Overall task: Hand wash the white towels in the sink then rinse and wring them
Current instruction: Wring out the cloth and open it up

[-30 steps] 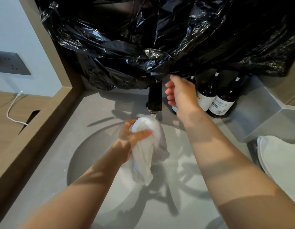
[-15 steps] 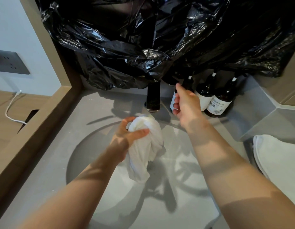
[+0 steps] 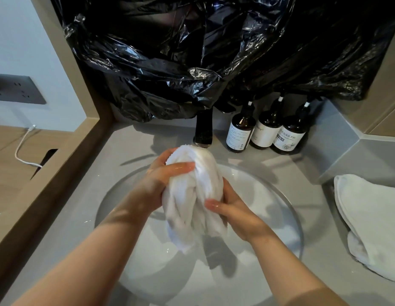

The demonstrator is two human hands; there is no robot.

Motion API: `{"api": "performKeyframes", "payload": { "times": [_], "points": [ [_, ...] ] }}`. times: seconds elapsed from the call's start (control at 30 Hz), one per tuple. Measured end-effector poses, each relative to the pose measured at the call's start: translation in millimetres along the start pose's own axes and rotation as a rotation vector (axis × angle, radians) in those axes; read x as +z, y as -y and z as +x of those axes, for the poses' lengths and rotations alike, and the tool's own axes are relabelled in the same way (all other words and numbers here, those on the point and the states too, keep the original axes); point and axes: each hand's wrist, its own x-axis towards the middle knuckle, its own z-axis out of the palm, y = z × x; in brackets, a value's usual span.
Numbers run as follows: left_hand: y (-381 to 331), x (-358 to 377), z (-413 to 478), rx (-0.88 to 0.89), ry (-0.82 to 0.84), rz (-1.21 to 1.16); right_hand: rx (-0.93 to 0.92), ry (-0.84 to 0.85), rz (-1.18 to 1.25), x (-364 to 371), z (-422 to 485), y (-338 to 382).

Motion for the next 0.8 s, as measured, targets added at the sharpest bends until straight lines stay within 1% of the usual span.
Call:
{"api": "performKeyframes", "payload": {
  "times": [0.1,0.17,0.23,0.27,0.33,0.4,0.47,0.53,0.6,0.67,0.73,0.8],
  "points": [
    [-6,7,-3,0.02,-0.076,0.039,0.024,-0.009,-0.125,2,1,10],
    [-9,9,-5,0.021,-0.119,0.04,0.036,0.009,-0.163,6,0,16],
    [-10,10,-7,0.022,-0.137,0.038,0.003,0.034,-0.221,13,0,20],
    [-11,10,-8,0.016,-0.145,0.028,-0.013,0.015,-0.262,15,1,21],
    [-12,7,-13,0.006,-0.153,-0.009,0.006,-0.075,-0.309,13,3,23],
    [-11,1,-18,-0.011,-0.125,-0.03,0.053,-0.141,-0.241,2,2,26],
    [-6,-2,-23,-0.03,-0.099,-0.02,0.068,-0.192,-0.06,-8,3,29],
    [1,-1,-24,-0.047,-0.145,-0.023,0.065,-0.184,0.036,-8,4,31],
    [1,3,-24,-0.049,-0.208,-0.067,0.116,-0.113,-0.05,-3,3,31],
    [-6,5,-23,-0.015,-0.192,-0.062,0.168,-0.036,-0.213,1,2,34],
    [-14,9,-24,0.041,-0.125,0.048,0.102,-0.027,-0.269,6,2,35],
    [-22,14,-25,0.059,-0.06,0.127,0.004,-0.085,-0.161,13,2,29]
  ]
}}
